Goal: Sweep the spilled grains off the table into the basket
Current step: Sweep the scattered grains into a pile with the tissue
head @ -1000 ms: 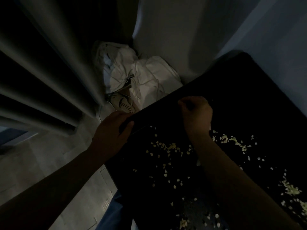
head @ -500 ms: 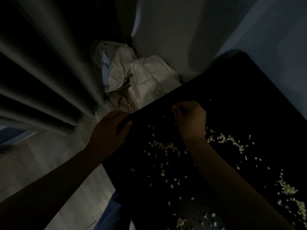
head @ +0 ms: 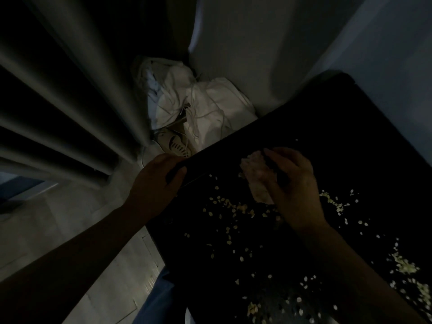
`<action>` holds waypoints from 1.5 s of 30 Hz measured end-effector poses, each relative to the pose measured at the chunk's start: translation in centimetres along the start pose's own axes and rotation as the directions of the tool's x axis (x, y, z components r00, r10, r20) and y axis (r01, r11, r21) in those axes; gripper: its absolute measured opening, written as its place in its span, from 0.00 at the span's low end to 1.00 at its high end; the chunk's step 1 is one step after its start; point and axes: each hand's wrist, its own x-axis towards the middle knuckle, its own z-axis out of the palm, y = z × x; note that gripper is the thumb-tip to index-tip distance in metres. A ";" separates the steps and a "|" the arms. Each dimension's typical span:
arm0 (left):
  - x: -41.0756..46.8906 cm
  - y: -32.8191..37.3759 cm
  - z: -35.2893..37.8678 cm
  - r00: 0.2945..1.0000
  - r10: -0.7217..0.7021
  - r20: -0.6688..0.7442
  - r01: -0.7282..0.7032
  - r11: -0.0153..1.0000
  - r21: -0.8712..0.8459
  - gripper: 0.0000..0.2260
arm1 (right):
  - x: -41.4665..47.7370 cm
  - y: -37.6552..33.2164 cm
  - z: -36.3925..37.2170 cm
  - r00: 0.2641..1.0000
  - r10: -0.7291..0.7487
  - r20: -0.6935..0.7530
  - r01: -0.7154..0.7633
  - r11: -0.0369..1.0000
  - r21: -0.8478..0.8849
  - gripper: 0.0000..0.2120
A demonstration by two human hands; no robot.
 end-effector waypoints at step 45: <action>-4.6 -2.1 -3.3 0.998 -0.062 0.000 0.061 0.995 -0.082 0.18 | 0.5 -0.3 5.4 0.998 -0.031 0.046 0.025 0.993 0.119 0.14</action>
